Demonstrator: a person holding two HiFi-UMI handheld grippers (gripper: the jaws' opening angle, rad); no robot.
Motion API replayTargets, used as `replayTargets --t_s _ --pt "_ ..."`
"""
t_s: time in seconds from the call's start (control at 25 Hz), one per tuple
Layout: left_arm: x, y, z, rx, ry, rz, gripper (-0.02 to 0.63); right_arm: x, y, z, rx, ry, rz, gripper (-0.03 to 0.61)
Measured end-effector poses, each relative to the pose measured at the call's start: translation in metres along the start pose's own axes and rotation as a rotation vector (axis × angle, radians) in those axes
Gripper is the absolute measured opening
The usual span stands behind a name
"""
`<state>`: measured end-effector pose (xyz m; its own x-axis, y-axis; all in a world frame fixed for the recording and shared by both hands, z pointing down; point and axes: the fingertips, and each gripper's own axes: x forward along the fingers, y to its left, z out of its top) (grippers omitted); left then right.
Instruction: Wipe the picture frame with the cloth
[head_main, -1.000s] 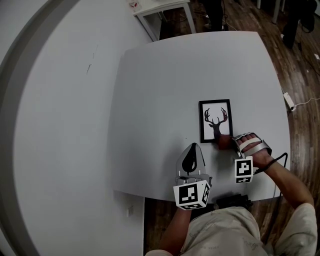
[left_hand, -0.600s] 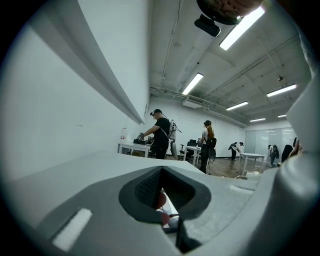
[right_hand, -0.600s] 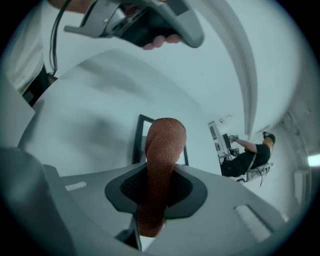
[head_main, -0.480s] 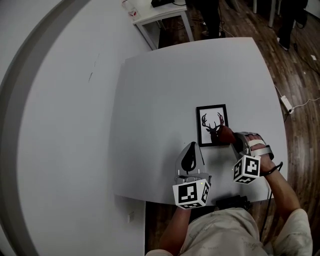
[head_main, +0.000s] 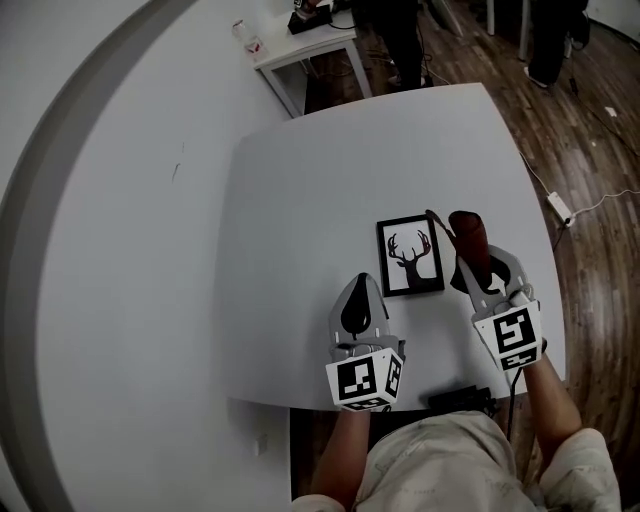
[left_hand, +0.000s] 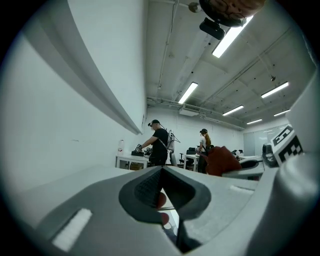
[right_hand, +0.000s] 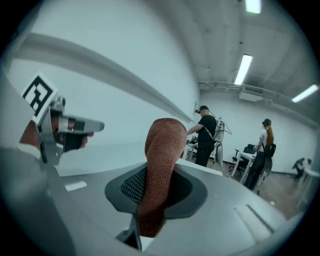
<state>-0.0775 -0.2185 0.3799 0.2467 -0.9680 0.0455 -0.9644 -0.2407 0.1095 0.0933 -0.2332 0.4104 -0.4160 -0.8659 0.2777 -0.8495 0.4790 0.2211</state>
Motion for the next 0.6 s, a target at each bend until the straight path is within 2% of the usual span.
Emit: replayTargets --t_s 0.12,0.32,0.6 --pt "-0.003 -0.002 0.005 0.004 -0.009 0.000 0.000 -0.016 -0.015 0.013 0.114 -0.102 -0.063 0.097" --pt "-0.010 -0.009 0.003 0.020 -0.019 -0.007 0.000 -0.033 -0.021 0.017 0.184 -0.192 -0.118 0.098" --pt "-0.016 -0.012 0.003 0.017 -0.026 -0.012 0.000 -0.043 -0.020 0.016 0.229 -0.222 -0.129 0.097"
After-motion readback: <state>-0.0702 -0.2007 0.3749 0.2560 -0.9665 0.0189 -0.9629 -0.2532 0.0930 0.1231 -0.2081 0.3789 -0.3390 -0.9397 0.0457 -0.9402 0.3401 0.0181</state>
